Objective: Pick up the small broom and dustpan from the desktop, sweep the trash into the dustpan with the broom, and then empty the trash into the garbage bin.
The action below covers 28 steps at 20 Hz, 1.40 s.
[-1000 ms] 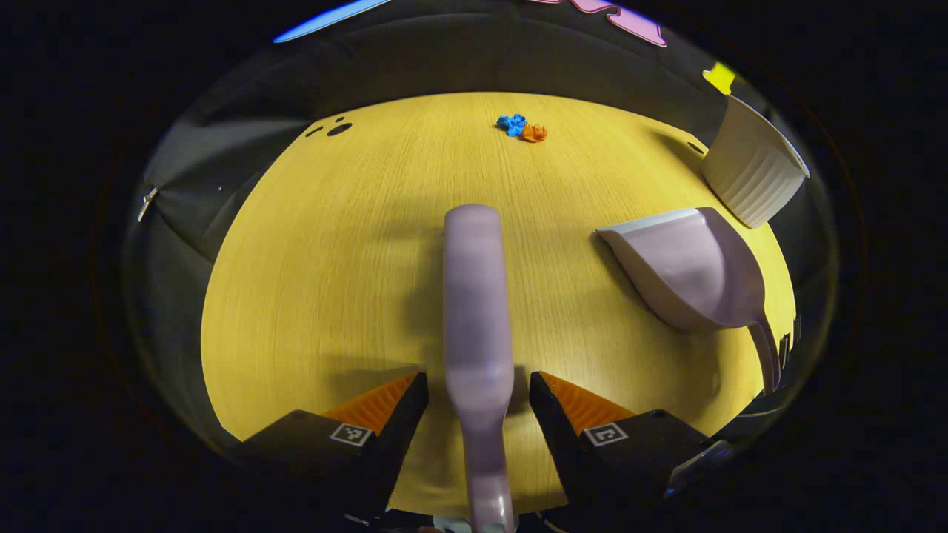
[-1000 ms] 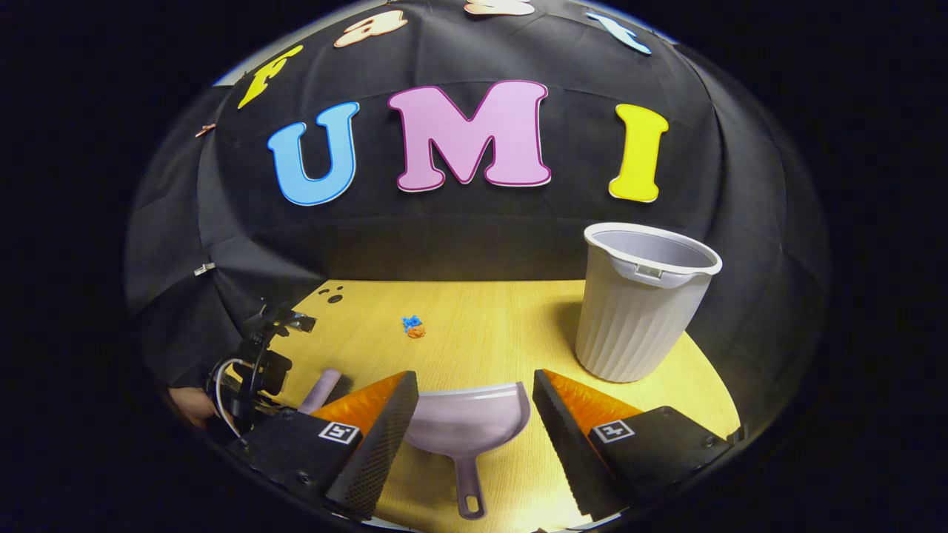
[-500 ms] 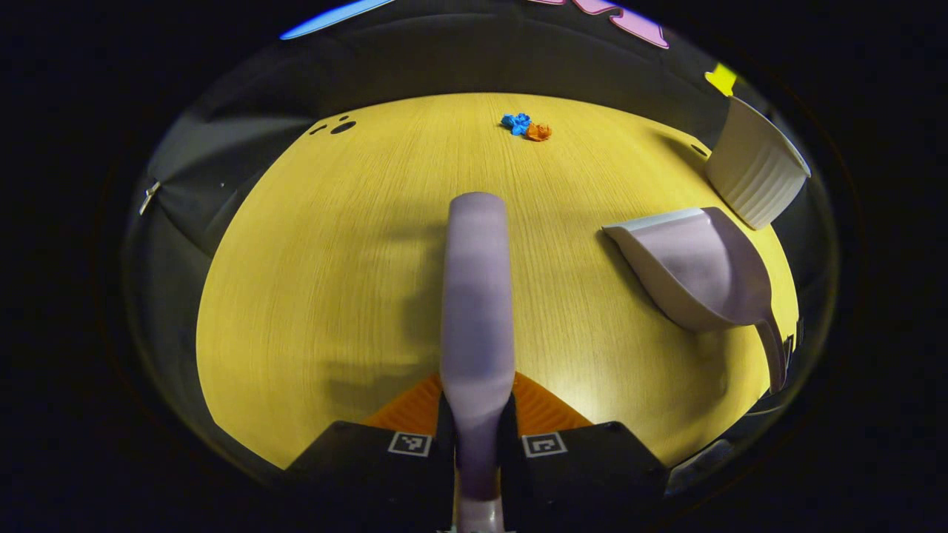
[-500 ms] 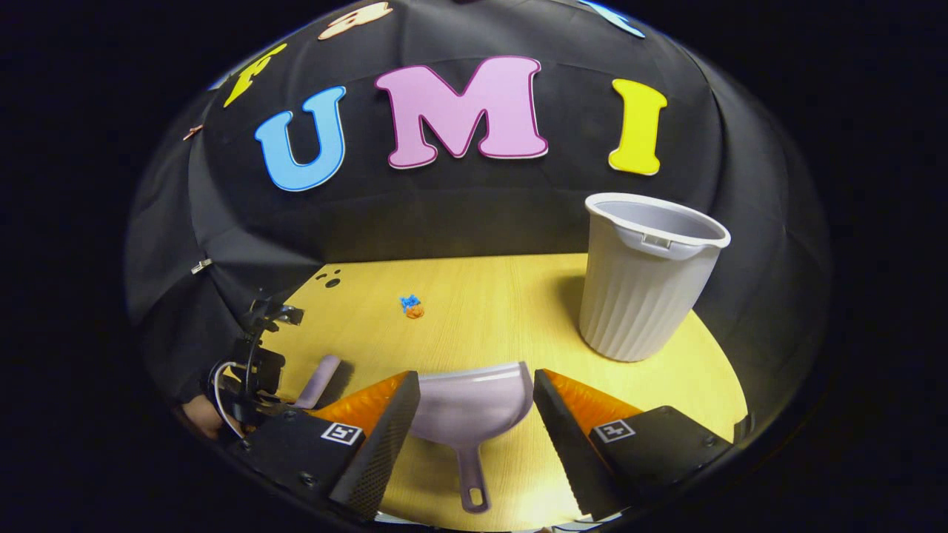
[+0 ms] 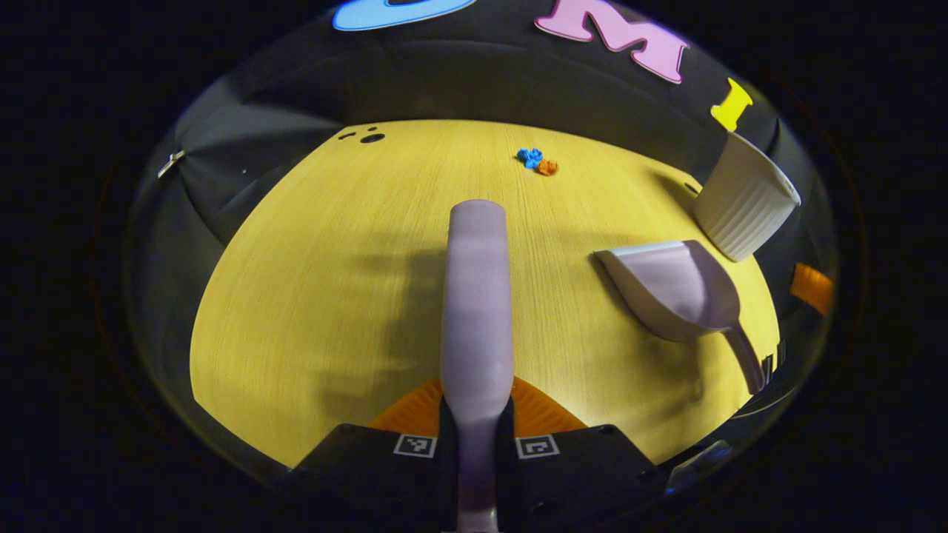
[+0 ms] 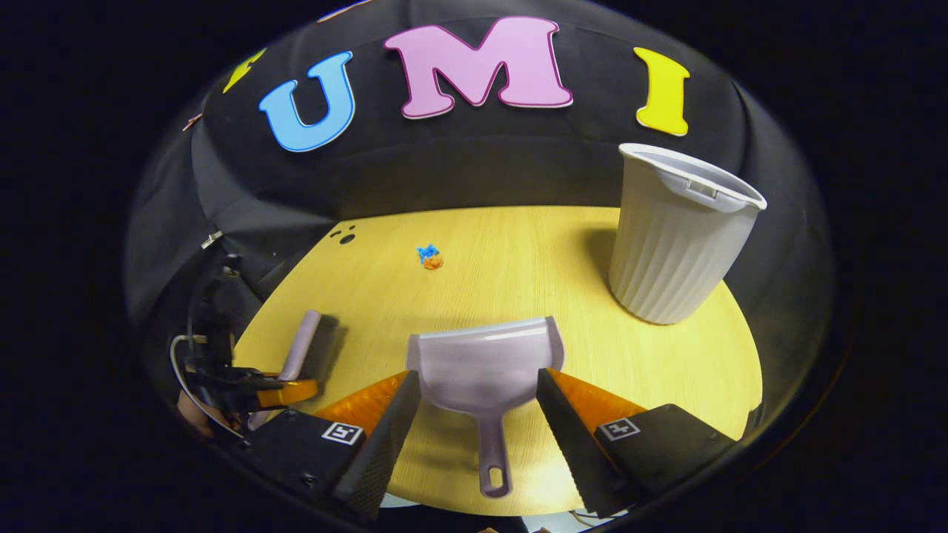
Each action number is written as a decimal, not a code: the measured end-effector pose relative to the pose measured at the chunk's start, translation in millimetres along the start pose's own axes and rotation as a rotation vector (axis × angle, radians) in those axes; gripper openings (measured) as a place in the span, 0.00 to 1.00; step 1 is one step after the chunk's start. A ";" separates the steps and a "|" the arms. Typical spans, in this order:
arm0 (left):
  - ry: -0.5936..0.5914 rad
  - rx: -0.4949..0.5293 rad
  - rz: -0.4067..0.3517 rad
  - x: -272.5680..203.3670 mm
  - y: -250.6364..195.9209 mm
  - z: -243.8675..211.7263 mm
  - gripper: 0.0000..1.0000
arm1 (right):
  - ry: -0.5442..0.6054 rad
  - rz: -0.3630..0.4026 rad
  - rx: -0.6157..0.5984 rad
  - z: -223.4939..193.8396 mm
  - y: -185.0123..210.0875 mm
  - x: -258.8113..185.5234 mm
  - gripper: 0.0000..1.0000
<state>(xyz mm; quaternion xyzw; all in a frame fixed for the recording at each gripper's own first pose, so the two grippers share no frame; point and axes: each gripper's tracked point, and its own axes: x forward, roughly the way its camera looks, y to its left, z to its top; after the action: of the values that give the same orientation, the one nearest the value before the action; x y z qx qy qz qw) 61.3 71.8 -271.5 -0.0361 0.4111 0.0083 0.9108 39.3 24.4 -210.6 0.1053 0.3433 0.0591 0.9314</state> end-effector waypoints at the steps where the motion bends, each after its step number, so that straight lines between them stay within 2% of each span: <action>1: -0.017 -0.009 0.002 -8.4 1.1 2.1 0.24 | 0.020 0.008 0.029 -5.2 2.7 4.5 0.99; 7: -0.043 -0.099 0.016 -44.6 15.9 -8.5 0.24 | 0.181 -0.041 0.035 -55.1 -7.5 22.7 0.99; 12: -0.001 -0.106 0.052 -46.4 27.0 -31.0 0.24 | 0.313 -0.057 0.078 -98.3 -15.8 39.1 0.99; 17: 0.027 -0.111 0.061 -43.6 23.4 -34.6 0.24 | 0.374 -0.080 0.032 -113.2 -25.6 63.9 0.96; 19: 0.024 -0.082 0.078 -40.4 22.9 -27.8 0.24 | 0.401 -0.090 0.021 -118.5 -27.4 68.7 0.85; 20: 0.021 -0.069 0.082 -38.4 21.1 -22.4 0.26 | 0.415 -0.093 0.012 -122.8 -27.9 72.4 0.76; 23: 0.006 -0.054 0.076 -33.1 10.4 -5.4 0.24 | 0.429 -0.099 -0.031 -124.9 -27.8 80.6 0.69; 24: 0.006 -0.051 0.074 -30.6 7.1 -0.8 0.23 | 0.437 -0.104 -0.049 -124.0 -28.6 81.0 0.61; 25: 0.008 -0.049 0.071 -27.3 3.7 1.6 0.26 | 0.450 -0.123 -0.070 -125.6 -31.9 82.3 0.60; 28: 0.025 -0.034 0.062 -17.9 -4.6 6.4 0.24 | 0.480 -0.113 -0.094 -125.6 -29.5 80.8 0.39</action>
<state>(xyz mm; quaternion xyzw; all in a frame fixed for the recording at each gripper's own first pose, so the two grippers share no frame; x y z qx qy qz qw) 54.4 67.9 -253.6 -0.0390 0.4229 0.0430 0.9043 19.8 30.0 -361.5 0.0255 0.5568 0.0462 0.8290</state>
